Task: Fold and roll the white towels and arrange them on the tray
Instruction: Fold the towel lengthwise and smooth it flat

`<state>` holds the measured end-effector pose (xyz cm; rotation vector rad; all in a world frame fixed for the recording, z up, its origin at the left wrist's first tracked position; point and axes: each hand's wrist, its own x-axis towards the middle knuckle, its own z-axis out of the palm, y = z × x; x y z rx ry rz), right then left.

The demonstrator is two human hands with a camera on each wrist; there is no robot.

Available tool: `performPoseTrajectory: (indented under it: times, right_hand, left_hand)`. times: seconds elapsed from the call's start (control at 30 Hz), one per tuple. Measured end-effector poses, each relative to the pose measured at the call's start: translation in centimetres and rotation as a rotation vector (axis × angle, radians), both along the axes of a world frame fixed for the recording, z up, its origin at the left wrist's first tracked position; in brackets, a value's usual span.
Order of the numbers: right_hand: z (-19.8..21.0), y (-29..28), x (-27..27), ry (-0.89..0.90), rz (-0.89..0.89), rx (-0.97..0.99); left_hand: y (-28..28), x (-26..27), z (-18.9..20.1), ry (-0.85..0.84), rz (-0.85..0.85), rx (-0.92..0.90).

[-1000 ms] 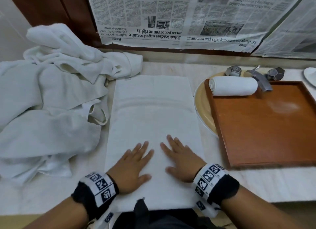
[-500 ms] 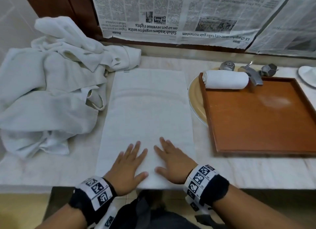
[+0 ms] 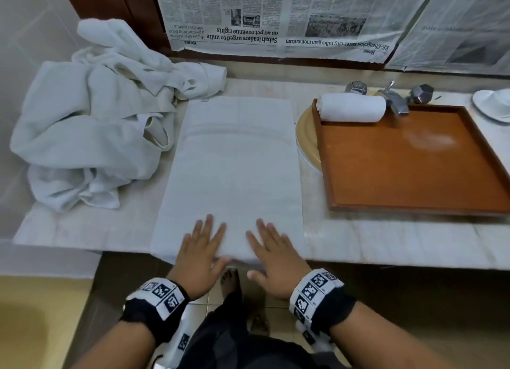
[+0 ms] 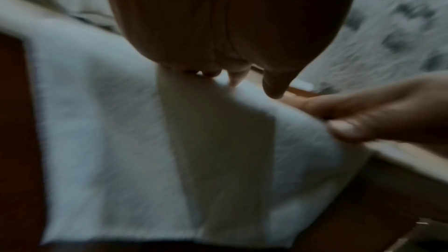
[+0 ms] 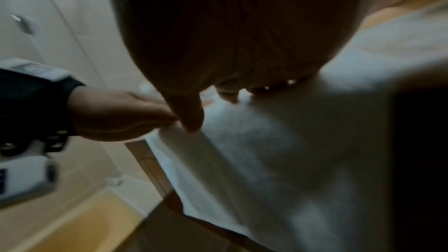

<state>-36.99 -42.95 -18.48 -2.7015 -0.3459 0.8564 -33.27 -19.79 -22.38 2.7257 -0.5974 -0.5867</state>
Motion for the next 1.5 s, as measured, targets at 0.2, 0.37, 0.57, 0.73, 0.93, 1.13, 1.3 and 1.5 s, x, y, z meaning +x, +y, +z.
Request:
performPoseTrajectory:
  times: [0.2,0.37,0.57,0.73,0.93,1.13,1.3,1.5]
  right_hand:
    - [-0.4,-5.9,-0.7,0.017,-0.344,-0.135]
    - [1.7,-1.9,-0.4,-0.078,-0.197,-0.026]
    - [-0.7,-1.3,1.8,0.014,-0.137,-0.060]
    - [0.6,-4.6,6.6,0.018,-0.421,-0.144]
    - [0.3,1.2,8.1,0.040,-0.060,-0.039]
    - [0.5,-5.3,13.5,0.100,-0.353,-0.179]
    - [2.6,-2.3,16.1,0.028,-0.225,0.003]
    - [0.2,-2.5,19.0,0.119,-0.191,-0.030]
  left_hand:
    - [6.3,0.6,0.2,0.053,0.375,0.229]
    - [1.4,0.0,3.2,-0.065,0.159,0.054]
    - [0.3,1.0,0.6,0.046,0.193,0.103]
    - [3.3,6.1,2.7,0.055,0.535,0.149]
    - [-3.7,6.8,3.0,0.166,-0.062,0.011]
    - [1.1,14.5,2.6,0.200,0.258,0.221]
    - [-2.3,17.1,5.2,0.060,0.107,-0.053]
    - [-2.4,19.7,2.0,0.239,-0.021,0.132]
